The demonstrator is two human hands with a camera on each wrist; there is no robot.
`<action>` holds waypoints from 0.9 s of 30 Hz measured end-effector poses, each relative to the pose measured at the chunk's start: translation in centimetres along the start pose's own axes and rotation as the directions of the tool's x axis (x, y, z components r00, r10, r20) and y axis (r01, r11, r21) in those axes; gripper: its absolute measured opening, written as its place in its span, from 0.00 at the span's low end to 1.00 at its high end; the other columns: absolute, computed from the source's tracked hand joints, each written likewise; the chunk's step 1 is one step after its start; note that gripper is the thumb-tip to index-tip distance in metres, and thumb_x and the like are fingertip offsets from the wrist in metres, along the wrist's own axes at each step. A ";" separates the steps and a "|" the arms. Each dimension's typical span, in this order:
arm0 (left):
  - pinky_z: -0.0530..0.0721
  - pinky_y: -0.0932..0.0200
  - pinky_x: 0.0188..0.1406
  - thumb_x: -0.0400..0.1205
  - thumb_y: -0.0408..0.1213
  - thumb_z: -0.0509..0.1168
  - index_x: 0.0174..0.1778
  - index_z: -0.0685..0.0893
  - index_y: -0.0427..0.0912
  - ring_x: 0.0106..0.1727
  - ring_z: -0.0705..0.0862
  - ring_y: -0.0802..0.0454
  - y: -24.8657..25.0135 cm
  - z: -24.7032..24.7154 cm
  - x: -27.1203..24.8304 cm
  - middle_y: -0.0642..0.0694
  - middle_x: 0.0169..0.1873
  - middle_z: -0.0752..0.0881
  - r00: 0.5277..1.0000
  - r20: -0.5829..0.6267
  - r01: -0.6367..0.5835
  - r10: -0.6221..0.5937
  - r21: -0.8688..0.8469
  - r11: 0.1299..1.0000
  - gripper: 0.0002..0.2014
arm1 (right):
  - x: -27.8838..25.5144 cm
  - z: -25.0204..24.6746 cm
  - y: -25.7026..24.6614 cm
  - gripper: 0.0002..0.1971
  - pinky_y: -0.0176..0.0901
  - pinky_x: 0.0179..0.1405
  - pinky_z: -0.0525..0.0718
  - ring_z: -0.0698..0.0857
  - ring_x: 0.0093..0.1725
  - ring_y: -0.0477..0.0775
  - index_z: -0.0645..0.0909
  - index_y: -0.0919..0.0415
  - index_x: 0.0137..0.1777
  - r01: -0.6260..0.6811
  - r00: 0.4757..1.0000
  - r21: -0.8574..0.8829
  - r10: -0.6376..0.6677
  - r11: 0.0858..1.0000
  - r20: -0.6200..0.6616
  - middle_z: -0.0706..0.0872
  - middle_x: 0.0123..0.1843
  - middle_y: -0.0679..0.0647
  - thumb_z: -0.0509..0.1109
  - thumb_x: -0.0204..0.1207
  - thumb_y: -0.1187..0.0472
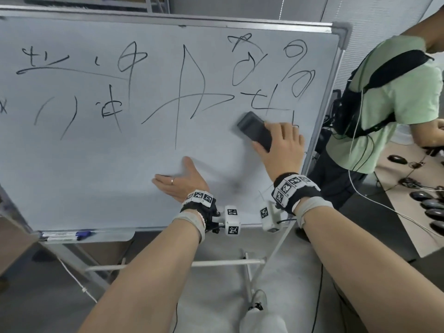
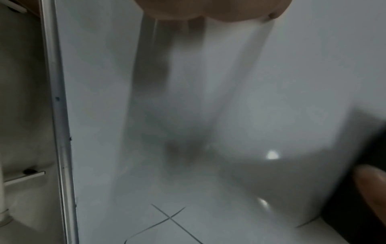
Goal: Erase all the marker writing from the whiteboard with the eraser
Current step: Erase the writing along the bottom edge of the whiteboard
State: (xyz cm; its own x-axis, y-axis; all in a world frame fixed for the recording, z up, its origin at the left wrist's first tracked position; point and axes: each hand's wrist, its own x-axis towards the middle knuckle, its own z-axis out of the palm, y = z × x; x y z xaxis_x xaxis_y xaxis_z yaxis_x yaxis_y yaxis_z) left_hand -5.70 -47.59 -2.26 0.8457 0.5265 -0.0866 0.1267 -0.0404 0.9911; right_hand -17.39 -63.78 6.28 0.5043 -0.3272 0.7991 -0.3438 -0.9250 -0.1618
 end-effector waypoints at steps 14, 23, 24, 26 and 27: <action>0.64 0.45 0.80 0.78 0.63 0.62 0.81 0.63 0.24 0.81 0.68 0.36 -0.4 3.5 -5.4 0.32 0.80 0.67 0.989 -0.049 -0.136 0.139 0.048 0.990 0.48 | -2.0 -1.5 5.2 0.24 0.59 0.50 0.81 0.80 0.51 0.64 0.82 0.56 0.60 -0.004 0.994 0.029 0.001 1.000 0.112 0.83 0.51 0.57 0.81 0.68 0.47; 0.67 0.42 0.80 0.79 0.61 0.62 0.81 0.62 0.24 0.82 0.66 0.35 -0.9 4.1 -6.2 0.31 0.81 0.66 0.988 -0.044 -0.149 0.151 0.039 0.988 0.47 | 0.8 -3.1 7.6 0.25 0.57 0.55 0.82 0.78 0.59 0.64 0.80 0.55 0.66 -0.316 0.944 0.030 0.318 0.948 -0.084 0.82 0.59 0.58 0.78 0.71 0.47; 0.67 0.41 0.80 0.79 0.61 0.62 0.81 0.62 0.24 0.82 0.67 0.35 -1.0 4.1 -6.1 0.31 0.81 0.66 0.986 -0.052 -0.158 0.161 0.048 0.986 0.47 | 0.6 -3.1 7.5 0.25 0.57 0.54 0.81 0.78 0.58 0.64 0.80 0.55 0.64 -0.287 0.955 0.030 0.288 0.958 -0.074 0.82 0.58 0.58 0.79 0.70 0.48; 0.68 0.40 0.79 0.79 0.61 0.62 0.81 0.63 0.25 0.82 0.67 0.35 -1.2 4.2 -5.6 0.32 0.81 0.66 0.982 -0.080 -0.168 0.173 0.070 0.983 0.47 | -0.4 -2.6 6.6 0.24 0.56 0.52 0.81 0.78 0.54 0.64 0.82 0.56 0.61 -0.148 0.989 0.025 0.148 0.989 0.008 0.82 0.54 0.58 0.82 0.67 0.49; 0.68 0.40 0.79 0.79 0.61 0.61 0.82 0.62 0.25 0.82 0.66 0.36 -1.3 4.1 -5.5 0.33 0.81 0.66 0.982 -0.085 -0.163 0.169 0.074 0.984 0.47 | -1.2 -2.1 6.0 0.25 0.55 0.51 0.80 0.78 0.53 0.63 0.82 0.55 0.60 -0.078 0.994 0.035 0.075 0.996 0.085 0.82 0.52 0.57 0.83 0.65 0.49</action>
State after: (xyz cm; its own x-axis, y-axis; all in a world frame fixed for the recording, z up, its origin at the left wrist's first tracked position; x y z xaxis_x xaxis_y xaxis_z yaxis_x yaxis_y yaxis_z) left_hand -8.34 -53.93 -3.46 0.8079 0.5823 0.0907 0.0256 -0.1884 0.9818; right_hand -21.75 -68.52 5.56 0.5426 -0.4107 0.7327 -0.3544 -0.9028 -0.2436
